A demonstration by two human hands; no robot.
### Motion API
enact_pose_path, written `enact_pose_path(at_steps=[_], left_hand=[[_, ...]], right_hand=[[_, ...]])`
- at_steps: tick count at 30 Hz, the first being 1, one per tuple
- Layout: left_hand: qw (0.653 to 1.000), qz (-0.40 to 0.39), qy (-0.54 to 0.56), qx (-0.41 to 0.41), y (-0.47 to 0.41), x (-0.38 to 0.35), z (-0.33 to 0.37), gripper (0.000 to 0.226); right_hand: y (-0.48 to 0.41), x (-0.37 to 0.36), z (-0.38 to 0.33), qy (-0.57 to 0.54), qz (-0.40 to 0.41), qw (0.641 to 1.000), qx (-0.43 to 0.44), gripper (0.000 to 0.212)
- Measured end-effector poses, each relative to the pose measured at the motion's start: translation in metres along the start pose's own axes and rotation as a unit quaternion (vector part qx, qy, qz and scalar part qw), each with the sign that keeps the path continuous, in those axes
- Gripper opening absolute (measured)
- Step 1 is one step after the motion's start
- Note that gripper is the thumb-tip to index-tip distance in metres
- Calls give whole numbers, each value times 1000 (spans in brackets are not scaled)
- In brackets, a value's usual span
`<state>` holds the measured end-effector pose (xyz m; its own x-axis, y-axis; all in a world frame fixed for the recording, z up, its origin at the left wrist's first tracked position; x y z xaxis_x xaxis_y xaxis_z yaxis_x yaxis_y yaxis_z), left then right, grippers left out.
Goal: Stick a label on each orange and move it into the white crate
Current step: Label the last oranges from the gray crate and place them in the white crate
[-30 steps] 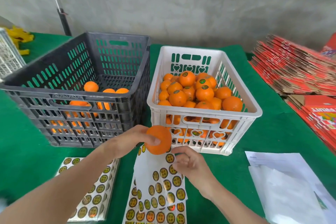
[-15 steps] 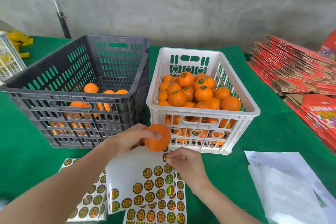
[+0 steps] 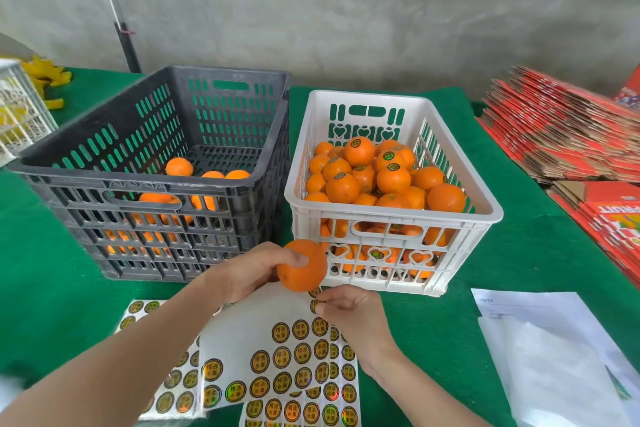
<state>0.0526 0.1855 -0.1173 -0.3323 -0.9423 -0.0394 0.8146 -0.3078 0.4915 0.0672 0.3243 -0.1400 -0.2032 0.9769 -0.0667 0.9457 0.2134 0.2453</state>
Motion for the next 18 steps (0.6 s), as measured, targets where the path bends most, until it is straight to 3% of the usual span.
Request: enact_pose_path(at_steps=[5, 18], left_hand=[[1000, -13, 12, 1, -2, -2, -6, 73], [1000, -17, 11, 11, -9, -5, -11, 82]], right_hand=[[2, 1, 15, -40, 7, 998, -57, 21], [0, 6, 17, -18, 24, 997, -67, 26]])
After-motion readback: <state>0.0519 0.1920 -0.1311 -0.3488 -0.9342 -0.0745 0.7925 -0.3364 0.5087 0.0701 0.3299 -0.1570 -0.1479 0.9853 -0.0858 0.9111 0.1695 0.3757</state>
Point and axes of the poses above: each hand's wrist, its own y-axis away from the middle knuckle, its own x-axis out of the back of the hand, z = x × y, the point moved 9 cm from there along -y, towards the middle knuckle, and after that the axes turned 5 degrees about -y, right-handed, at the moved point
